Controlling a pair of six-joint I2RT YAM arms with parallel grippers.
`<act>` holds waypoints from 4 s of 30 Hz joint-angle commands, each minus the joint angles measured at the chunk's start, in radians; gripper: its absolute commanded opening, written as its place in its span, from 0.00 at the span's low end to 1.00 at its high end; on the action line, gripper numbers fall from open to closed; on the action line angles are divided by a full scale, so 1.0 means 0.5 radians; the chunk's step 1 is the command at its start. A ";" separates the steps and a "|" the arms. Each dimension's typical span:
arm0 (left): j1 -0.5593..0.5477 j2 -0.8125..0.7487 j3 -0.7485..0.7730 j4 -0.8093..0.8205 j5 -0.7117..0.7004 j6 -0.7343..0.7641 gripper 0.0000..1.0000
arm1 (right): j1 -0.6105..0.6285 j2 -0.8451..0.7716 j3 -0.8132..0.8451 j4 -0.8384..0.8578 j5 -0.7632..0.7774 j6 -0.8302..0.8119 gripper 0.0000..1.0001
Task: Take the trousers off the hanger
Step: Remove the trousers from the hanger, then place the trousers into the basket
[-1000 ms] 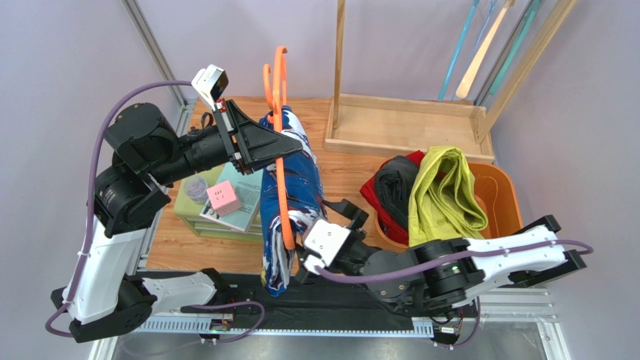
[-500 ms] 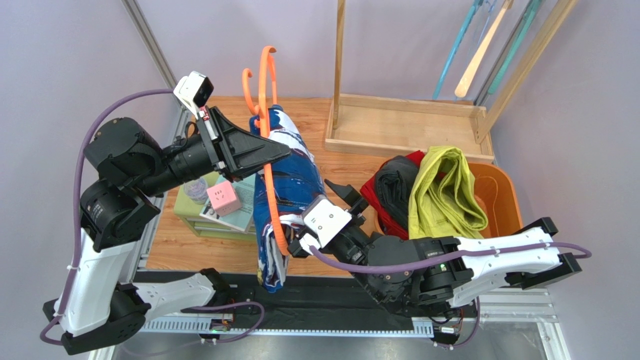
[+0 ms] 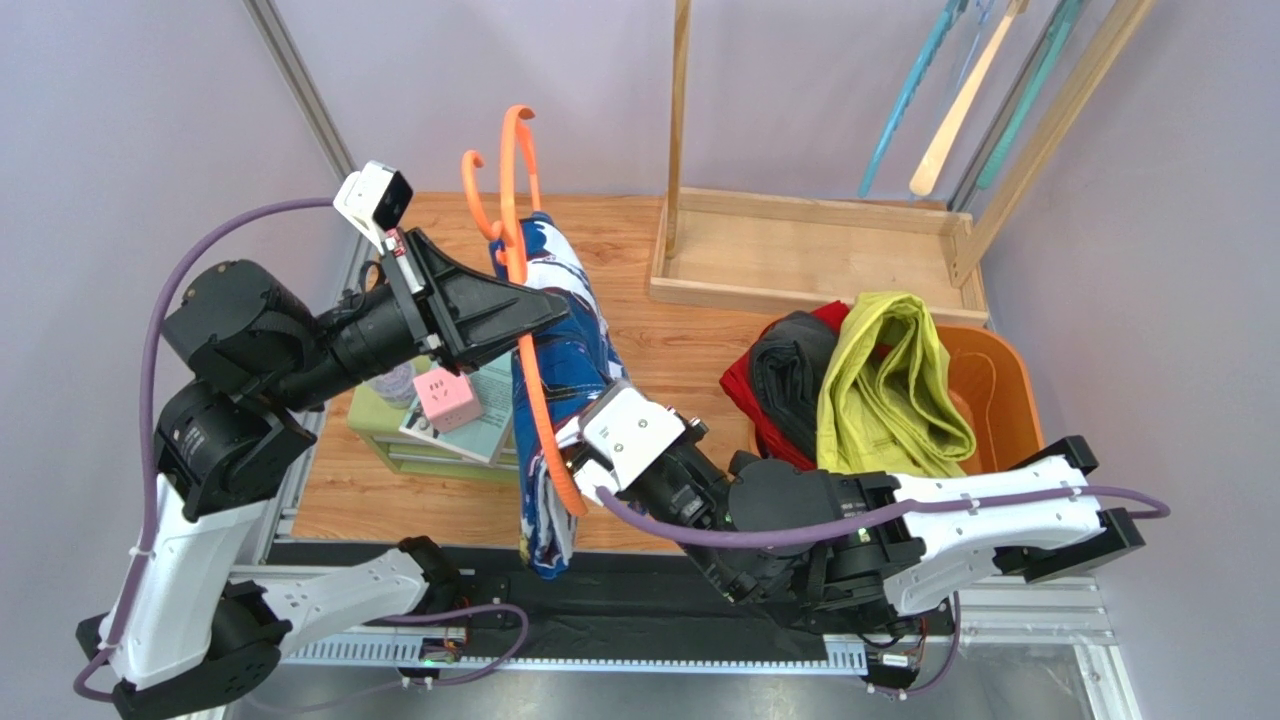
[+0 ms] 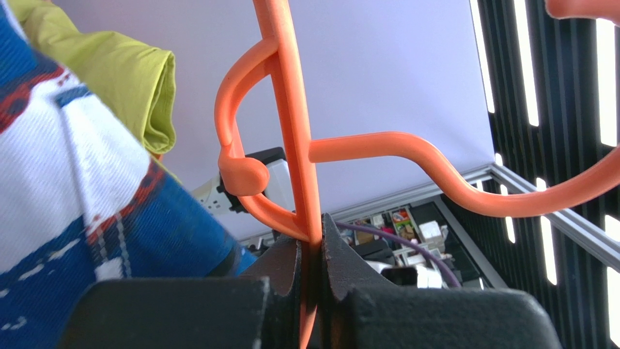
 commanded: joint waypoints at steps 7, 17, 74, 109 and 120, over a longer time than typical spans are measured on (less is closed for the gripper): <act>-0.001 -0.302 -0.401 0.087 -0.264 0.140 0.00 | -0.035 -0.181 0.354 0.583 0.231 0.458 0.00; -0.001 -0.477 -0.726 0.032 -0.313 0.113 0.00 | -0.268 -0.215 0.654 0.752 0.087 0.382 0.00; -0.001 -0.146 -0.521 0.068 -0.046 0.241 0.00 | -0.330 -1.359 0.714 -0.202 0.810 -0.976 0.00; -0.001 -0.330 -0.629 0.062 -0.058 0.192 0.00 | -1.381 -0.909 -0.931 -1.417 -0.063 1.827 0.04; -0.001 -0.404 -0.665 0.013 -0.099 0.192 0.00 | -2.155 -1.071 -1.035 -1.567 -0.842 1.737 0.14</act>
